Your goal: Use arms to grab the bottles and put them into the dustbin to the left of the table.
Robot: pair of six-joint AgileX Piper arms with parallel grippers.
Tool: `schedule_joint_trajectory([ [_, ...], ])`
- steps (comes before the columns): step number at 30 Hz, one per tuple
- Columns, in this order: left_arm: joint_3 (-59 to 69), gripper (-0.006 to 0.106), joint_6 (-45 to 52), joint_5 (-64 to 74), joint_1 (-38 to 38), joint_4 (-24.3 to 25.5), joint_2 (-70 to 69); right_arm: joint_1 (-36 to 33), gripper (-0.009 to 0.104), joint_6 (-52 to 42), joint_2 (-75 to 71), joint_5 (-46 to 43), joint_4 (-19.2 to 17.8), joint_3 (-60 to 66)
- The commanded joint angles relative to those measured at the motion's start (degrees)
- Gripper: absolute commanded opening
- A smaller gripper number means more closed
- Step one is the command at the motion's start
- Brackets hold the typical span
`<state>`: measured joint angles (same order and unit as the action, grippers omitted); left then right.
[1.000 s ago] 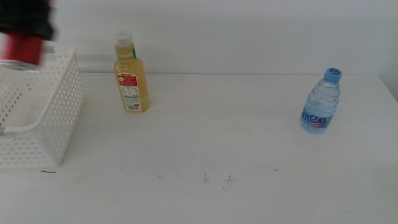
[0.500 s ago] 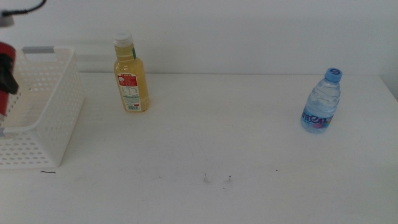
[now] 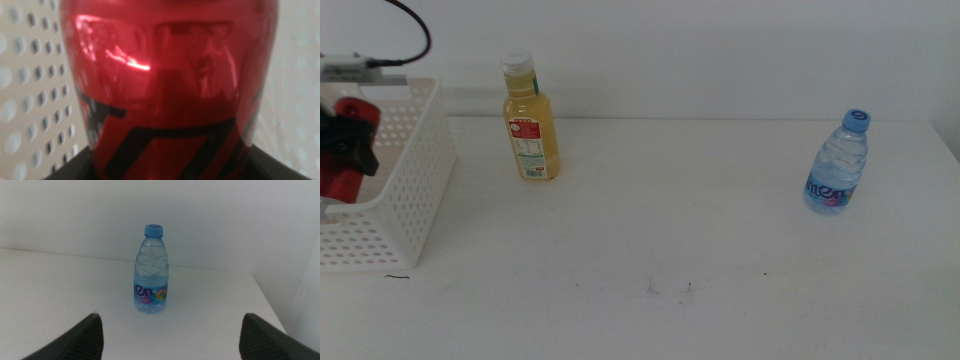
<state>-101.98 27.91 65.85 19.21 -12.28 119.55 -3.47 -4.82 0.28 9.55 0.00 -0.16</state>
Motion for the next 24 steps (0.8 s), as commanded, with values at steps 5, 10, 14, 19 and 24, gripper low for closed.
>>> schedule_joint_trajectory([
  [5, -0.6, 0.076, -1.4, -2.8, -1.6, 1.9, -1.0, 0.2, 0.082, -0.2, -0.3, -0.5, -0.5, 0.2],
  [10, -0.6, 0.094, -3.0, -2.1, -1.7, 2.6, -3.1, 0.2, 0.082, -0.2, -0.3, -0.5, -0.5, 0.2],
  [14, -0.5, 0.094, -5.5, 0.0, -2.4, 3.3, -7.0, 0.2, 0.082, -0.2, -0.3, -0.5, -0.5, 0.2],
  [19, 4.5, 0.094, -12.6, -5.3, -6.3, 4.4, -16.8, 0.2, 0.082, -0.2, -0.3, -0.5, -0.5, 0.2],
  [24, 21.6, 0.094, -26.9, -23.9, -17.7, 17.2, -31.1, 0.2, 0.082, -0.2, -0.3, -0.5, -0.5, 0.2],
])
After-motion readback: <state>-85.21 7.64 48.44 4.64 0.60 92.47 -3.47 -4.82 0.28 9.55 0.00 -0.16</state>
